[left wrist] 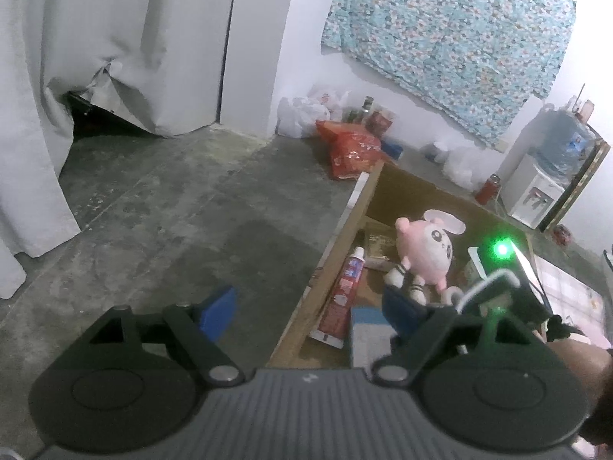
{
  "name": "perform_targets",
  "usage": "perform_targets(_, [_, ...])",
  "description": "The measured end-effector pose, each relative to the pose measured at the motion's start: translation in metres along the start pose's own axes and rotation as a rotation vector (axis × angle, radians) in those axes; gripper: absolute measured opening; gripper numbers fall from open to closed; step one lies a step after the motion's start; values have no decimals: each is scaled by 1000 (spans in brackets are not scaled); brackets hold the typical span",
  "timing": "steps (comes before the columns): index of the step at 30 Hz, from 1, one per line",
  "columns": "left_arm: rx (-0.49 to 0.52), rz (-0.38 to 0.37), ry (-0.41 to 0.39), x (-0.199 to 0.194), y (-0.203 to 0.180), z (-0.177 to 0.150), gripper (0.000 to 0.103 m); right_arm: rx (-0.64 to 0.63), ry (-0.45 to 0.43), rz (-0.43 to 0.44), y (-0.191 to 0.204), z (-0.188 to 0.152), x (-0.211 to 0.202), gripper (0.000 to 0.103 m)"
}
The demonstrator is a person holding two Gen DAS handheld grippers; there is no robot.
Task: Organize soft objects
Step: 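Lower the medicine box into the cardboard box and open the right tool, then move both tools back over the cream doll and items on the mat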
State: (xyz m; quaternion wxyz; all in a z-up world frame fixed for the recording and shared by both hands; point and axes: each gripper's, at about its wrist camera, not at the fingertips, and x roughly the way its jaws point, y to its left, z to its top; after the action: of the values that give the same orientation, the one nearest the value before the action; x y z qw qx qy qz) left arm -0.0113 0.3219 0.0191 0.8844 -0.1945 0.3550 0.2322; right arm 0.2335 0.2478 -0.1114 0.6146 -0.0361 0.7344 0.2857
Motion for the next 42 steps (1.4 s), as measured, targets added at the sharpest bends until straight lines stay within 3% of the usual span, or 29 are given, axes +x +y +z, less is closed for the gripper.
perform_targets(3, [0, -2, 6, 2, 0, 1, 85, 34, -61, 4, -2, 7, -7, 40])
perform_targets(10, [-5, 8, 11, 5, -2, 1, 85, 142, -162, 47, -31, 9, -32, 21])
perform_targets(14, [-3, 16, 8, 6, -8, 0, 85, 203, -216, 68, -39, 11, -40, 21])
perform_targets(18, [-9, 4, 1, 5, -8, 1, 85, 152, -238, 83, -48, 4, -55, 30])
perform_targets(20, [-15, 4, -2, 4, -8, 1, 85, 91, -163, 126, -43, -6, -60, 35])
perform_targets(25, [-17, 13, 5, 6, -8, 2, 85, 14, 25, 168, -39, -34, -54, 35])
perform_targets(29, [-16, 17, 15, 5, -11, 0, 85, 20, 63, 167, -37, -33, -31, 33])
perform_targets(36, [3, 28, 11, -7, -24, -2, 85, 54, -52, 239, -45, -27, -42, 34])
perform_targets(41, [20, -13, -17, -27, -41, -6, 87, 8, -141, 261, -65, -56, -87, 36])
perform_targets(42, [27, -25, -23, -31, -46, -8, 89, 0, -169, 281, -70, -67, -100, 43])
